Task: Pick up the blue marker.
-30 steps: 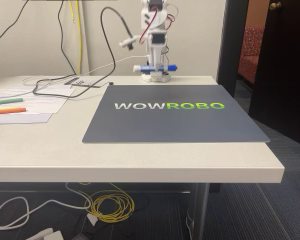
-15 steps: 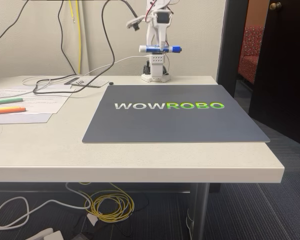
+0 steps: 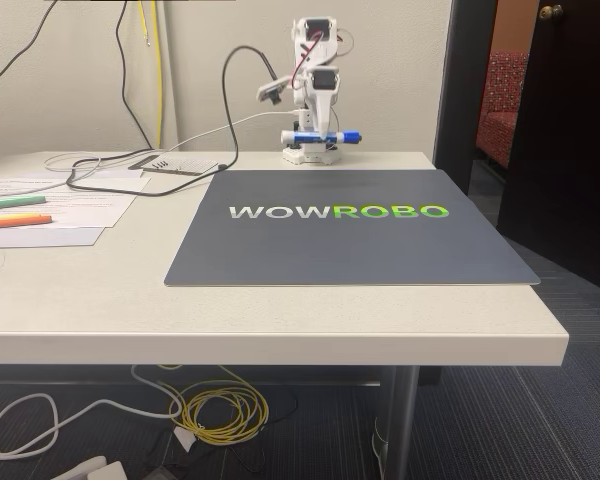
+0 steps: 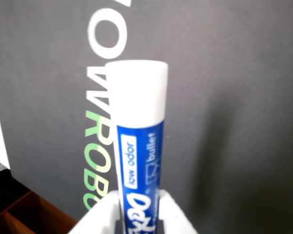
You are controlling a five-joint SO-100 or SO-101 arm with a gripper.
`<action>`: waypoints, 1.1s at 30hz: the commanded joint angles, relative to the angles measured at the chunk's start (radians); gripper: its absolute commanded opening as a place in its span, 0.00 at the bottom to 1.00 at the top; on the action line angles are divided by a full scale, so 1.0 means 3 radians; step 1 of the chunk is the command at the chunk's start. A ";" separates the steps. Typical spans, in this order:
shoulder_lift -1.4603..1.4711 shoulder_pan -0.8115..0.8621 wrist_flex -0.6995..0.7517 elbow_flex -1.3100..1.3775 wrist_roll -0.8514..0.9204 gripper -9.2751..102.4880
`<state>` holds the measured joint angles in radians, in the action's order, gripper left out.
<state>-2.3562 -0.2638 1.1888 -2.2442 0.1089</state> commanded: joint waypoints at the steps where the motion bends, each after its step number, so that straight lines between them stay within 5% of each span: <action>1: -0.0026 -0.0031 -0.0051 -0.0020 -0.0041 0.08; 9: -0.0026 -0.0097 -0.0056 -0.0041 -0.0174 0.08; 22: -0.0072 -0.0169 0.1636 0.1273 -0.0189 0.08; 33: -0.0189 -0.0205 0.1703 0.1227 -0.0189 0.08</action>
<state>-2.3976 -0.3175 1.7027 -1.9129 0.0491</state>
